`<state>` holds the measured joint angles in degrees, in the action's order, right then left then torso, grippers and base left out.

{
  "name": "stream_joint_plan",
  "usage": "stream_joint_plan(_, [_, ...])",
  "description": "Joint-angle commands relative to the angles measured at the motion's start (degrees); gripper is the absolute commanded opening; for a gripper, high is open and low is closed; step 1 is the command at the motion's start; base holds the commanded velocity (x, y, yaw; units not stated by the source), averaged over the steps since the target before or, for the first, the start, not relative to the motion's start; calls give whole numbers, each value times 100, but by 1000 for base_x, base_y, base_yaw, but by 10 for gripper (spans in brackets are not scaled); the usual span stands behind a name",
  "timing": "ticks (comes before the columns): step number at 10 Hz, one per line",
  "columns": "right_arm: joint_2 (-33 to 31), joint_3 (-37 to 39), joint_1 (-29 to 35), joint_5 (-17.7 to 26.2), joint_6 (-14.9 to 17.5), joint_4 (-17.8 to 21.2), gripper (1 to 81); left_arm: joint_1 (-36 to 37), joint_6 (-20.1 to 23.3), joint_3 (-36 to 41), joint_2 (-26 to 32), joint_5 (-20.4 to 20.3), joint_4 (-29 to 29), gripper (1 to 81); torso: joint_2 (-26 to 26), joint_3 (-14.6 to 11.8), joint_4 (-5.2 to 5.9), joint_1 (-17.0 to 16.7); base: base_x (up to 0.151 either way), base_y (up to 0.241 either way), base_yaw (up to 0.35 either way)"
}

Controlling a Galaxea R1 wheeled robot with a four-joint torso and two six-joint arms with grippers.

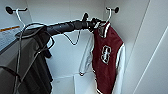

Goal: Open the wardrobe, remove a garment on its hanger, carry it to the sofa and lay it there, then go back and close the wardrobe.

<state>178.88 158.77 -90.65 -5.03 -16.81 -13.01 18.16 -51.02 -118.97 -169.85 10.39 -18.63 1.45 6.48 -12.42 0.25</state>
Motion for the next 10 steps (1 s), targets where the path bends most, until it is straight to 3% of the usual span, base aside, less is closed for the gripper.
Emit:
stream_joint_plan(1, [71,-49,139,293,-6,-18,811,1114,-83,-136,-164,-116,-45,811,0,0,0,0,0,0,0])
stream_joint_plan(4, [71,-58,104,205,-6,9,811,1132,-321,-162,-295,-327,-45,811,0,0,0,2,0,0,0])
stream_joint_plan(5, [71,-58,112,205,-6,0,811,1141,-382,-162,-295,-371,-45,811,0,0,-385,2,0,0,0])
stream_joint_plan(6, [71,-58,112,205,-6,0,811,1141,-488,-162,-287,-379,-45,811,0,0,-20,2,0,0,0])
stream_joint_plan(8, [71,-40,104,205,-6,0,811,1106,-681,-180,-322,-608,-45,811,0,0,-175,2,0,0,0])
stream_joint_plan(10, [62,-31,86,205,-41,9,811,1044,-884,-215,-462,-678,-27,811,0,0,-199,2,0,0,0])
